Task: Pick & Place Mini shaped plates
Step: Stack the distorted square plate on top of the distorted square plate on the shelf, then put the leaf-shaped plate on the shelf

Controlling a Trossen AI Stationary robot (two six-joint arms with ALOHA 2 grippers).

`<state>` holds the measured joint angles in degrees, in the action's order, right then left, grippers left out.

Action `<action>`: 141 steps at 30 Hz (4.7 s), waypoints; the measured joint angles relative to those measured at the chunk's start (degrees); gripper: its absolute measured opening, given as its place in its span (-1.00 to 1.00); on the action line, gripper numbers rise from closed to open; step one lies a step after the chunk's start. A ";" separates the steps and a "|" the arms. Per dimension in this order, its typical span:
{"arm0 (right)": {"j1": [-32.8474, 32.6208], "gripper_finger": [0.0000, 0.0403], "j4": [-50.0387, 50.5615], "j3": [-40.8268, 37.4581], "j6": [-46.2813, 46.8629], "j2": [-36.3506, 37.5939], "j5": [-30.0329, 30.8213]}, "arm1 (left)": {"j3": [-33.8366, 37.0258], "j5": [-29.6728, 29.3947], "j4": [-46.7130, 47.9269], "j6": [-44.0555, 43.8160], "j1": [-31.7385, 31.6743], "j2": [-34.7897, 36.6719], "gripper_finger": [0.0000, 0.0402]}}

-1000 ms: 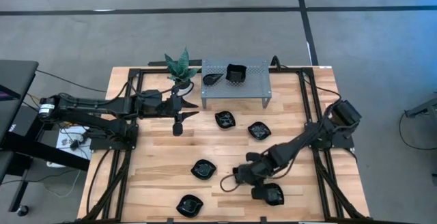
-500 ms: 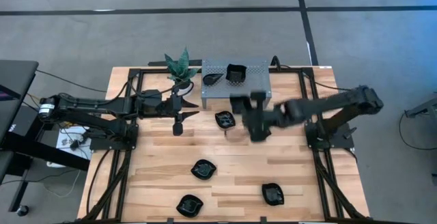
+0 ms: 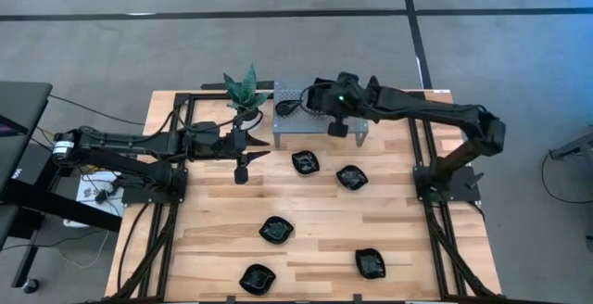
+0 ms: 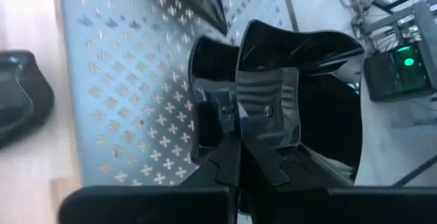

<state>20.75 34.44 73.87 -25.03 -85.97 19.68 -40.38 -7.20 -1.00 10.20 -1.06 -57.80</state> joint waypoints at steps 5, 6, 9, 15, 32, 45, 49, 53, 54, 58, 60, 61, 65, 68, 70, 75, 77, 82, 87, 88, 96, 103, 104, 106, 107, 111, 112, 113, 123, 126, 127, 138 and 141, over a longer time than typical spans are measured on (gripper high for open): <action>1.96 -0.97 -0.23 0.00 -0.25 -3.02 -0.38 | 0.00 0.00 -0.01 0.00 0.00 0.00 -0.50; 2.02 -0.97 -0.19 0.00 -0.24 -3.45 -0.31 | 0.00 0.00 0.00 0.00 0.00 0.00 -0.50; 1.67 -0.97 -0.39 -0.02 -0.65 -3.43 -0.29 | 0.00 0.00 0.01 0.00 0.00 0.00 -0.50; 0.65 -0.85 -0.33 0.02 -1.08 -2.78 -0.23 | 0.00 0.00 -0.12 -0.01 0.00 0.00 -0.50; -4.45 -0.54 1.39 0.32 -3.42 -2.91 0.55 | 0.00 0.00 -0.39 -0.20 0.00 -0.02 -0.50; -19.71 -0.54 37.24 22.87 13.15 -2.96 8.81 | 0.00 0.00 -0.39 -0.22 0.00 -0.02 -0.50; -23.49 -0.54 49.72 27.32 29.04 -1.96 6.72 | 0.00 0.00 -0.39 -0.22 0.00 -0.02 -0.50; -26.50 -0.54 50.87 18.29 42.27 2.30 3.59 | 0.00 0.00 -0.37 -0.22 0.00 -0.02 -0.50; -27.36 -0.54 49.41 14.30 44.66 3.61 2.76 | 0.00 0.00 -0.39 -0.22 0.00 -0.02 -0.50; -30.84 -0.54 34.68 -2.36 53.44 7.25 -2.93 | 0.00 0.00 -0.37 -0.22 0.00 -0.02 -0.50; -32.40 -0.54 26.43 -9.01 54.84 7.45 -6.66 | 0.00 0.00 -0.36 -0.20 0.00 -0.02 -0.50; -33.01 -0.54 22.48 -11.72 54.95 7.13 -7.84 | 0.00 0.00 -0.36 -0.20 0.00 -0.02 -0.50; -34.42 -0.54 13.59 -18.56 55.12 3.34 -9.35 | 0.00 0.00 -0.36 -0.20 0.00 -0.02 -0.50; -34.58 -0.54 12.89 -19.12 55.12 -0.61 -9.29 | 0.00 0.00 -0.36 -0.20 0.00 -0.02 -0.50; -34.09 -0.54 12.82 -19.12 55.12 -2.97 -9.27 | 0.00 0.00 -0.36 -0.22 0.02 -0.02 -0.50; -32.49 -0.54 11.75 -19.12 55.12 -7.50 -9.29 | 0.00 0.00 -0.36 -0.22 0.02 -0.02 -0.50; -31.98 -0.54 11.79 -19.14 55.12 -8.75 -9.17 | -0.02 0.00 -0.41 -0.22 0.02 -0.02 -0.50; -30.36 -0.54 11.54 -19.12 55.10 -10.89 -9.10 | -0.02 0.00 -0.44 -0.21 0.02 -0.02 -0.50; -29.06 -0.56 11.46 -19.10 54.96 -11.85 -7.74 | -0.02 0.00 -0.54 -0.20 0.02 -0.02 -0.50; -28.73 -0.59 12.07 -19.10 54.88 -12.06 -7.82 | -0.02 0.00 -0.55 -0.20 0.01 -0.02 -0.50; -27.55 -0.94 13.21 -17.49 54.53 -11.23 -10.71 | -0.02 0.00 -0.63 -0.20 0.00 -0.02 -0.50; -28.77 -0.98 22.09 -6.69 54.52 -6.01 -9.95 | -0.04 0.00 -0.60 -0.20 0.00 -0.02 -0.50; -28.95 -0.97 23.82 -4.93 54.53 -4.92 -8.68 | -0.04 0.00 -0.57 -0.20 0.01 -0.02 -0.50; -29.28 -0.98 27.33 -1.67 54.53 -2.70 -4.99 | -0.03 0.00 -0.57 -0.20 0.01 -0.02 -0.50; -29.31 -0.99 29.31 -0.38 54.52 -1.64 -2.77 | -0.03 0.00 -0.58 -0.20 0.01 -0.02 -0.50; -27.71 -0.99 31.83 3.22 54.44 2.20 7.29 | -0.03 0.00 -0.58 -0.20 0.00 -0.02 -0.50; -26.78 -0.99 31.75 3.50 53.55 3.10 9.31 | -0.04 0.00 -0.56 -0.20 0.00 -0.02 -0.50; -25.65 -0.99 31.34 3.58 51.93 3.80 10.86 | -0.04 0.00 -0.56 -0.20 0.00 -0.02 -0.50; -11.13 -0.99 29.61 3.54 34.51 1.55 11.82 | -0.04 0.00 -0.56 -0.20 0.00 -0.02 -0.50; -8.09 -0.98 29.20 3.54 29.51 -0.38 11.80 | -0.04 0.00 -0.56 -0.20 0.00 -0.02 -0.50; -7.39 -0.98 29.20 3.54 27.92 -1.18 11.80 | -0.03 0.00 -0.56 -0.20 0.01 -0.02 -0.50; -2.85 -0.90 29.14 3.54 22.42 -5.81 11.71 | -0.02 0.00 -0.56 -0.20 0.00 -0.02 -0.50; -2.40 -0.85 28.96 3.52 20.04 -6.23 11.69 | -0.03 0.00 -0.56 -0.20 0.00 -0.02 -0.50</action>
<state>18.35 63.40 77.38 -4.99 -92.20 31.38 -40.41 -7.20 -1.56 10.00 -1.06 -57.82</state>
